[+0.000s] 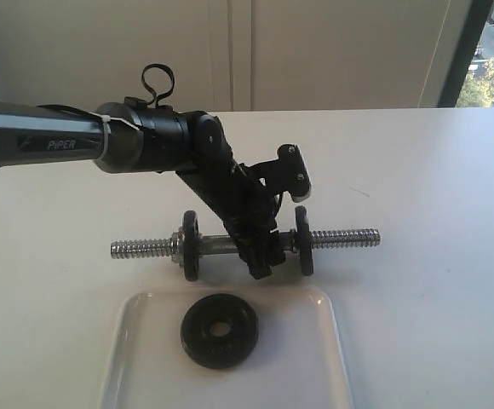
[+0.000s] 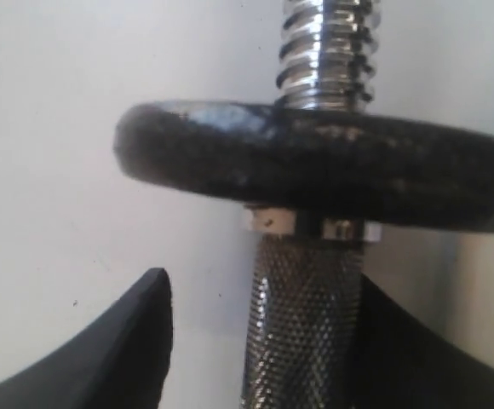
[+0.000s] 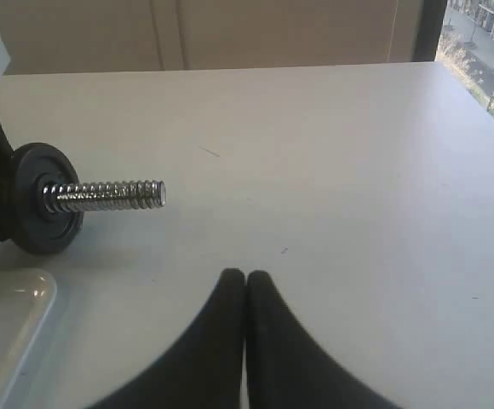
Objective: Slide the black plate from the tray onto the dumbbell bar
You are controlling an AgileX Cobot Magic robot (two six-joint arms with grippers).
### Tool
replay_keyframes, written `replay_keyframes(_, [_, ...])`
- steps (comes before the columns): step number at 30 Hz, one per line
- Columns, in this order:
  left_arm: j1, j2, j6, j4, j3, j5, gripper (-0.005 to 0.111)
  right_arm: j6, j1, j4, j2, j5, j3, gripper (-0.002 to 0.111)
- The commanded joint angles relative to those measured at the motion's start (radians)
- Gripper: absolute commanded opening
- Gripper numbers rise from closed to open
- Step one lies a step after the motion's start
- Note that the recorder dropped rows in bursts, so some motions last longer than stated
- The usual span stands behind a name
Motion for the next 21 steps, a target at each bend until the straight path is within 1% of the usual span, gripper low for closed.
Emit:
replay_keyframes(1, [-0.003,0.001,-0.007,-0.012,-0.003,0.013,0.039,0.001,0.0,-0.003,-0.005,-0.007,0.005,0.0])
replay_keyframes(3, [-0.003,0.001,-0.058,-0.015,-0.003,0.024,0.017,0.001,0.0,-0.003,-0.005,-0.007,0.005,0.0])
replay_keyframes(4, [-0.003,-0.001,-0.081,-0.015,-0.003,0.024,0.003,0.001,0.0,-0.003,-0.005,-0.007,0.005,0.0])
replay_keyframes(5, [-0.003,-0.003,-0.084,-0.015,-0.003,0.027,0.0,0.001,0.0,-0.003,-0.005,-0.007,0.005,0.0])
replay_keyframes(8, [-0.003,-0.016,-0.085,-0.005,-0.003,0.04,0.0,0.001,0.0,-0.003,-0.005,-0.007,0.005,0.0])
replay_keyframes(16, [-0.003,-0.069,-0.088,0.078,-0.003,0.083,0.0,0.001,0.0,-0.003,-0.005,-0.007,0.005,0.0])
replay_keyframes(21, [0.009,-0.093,-0.118,0.092,-0.003,0.094,0.0,0.001,0.0,-0.003,-0.005,-0.007,0.005,0.0])
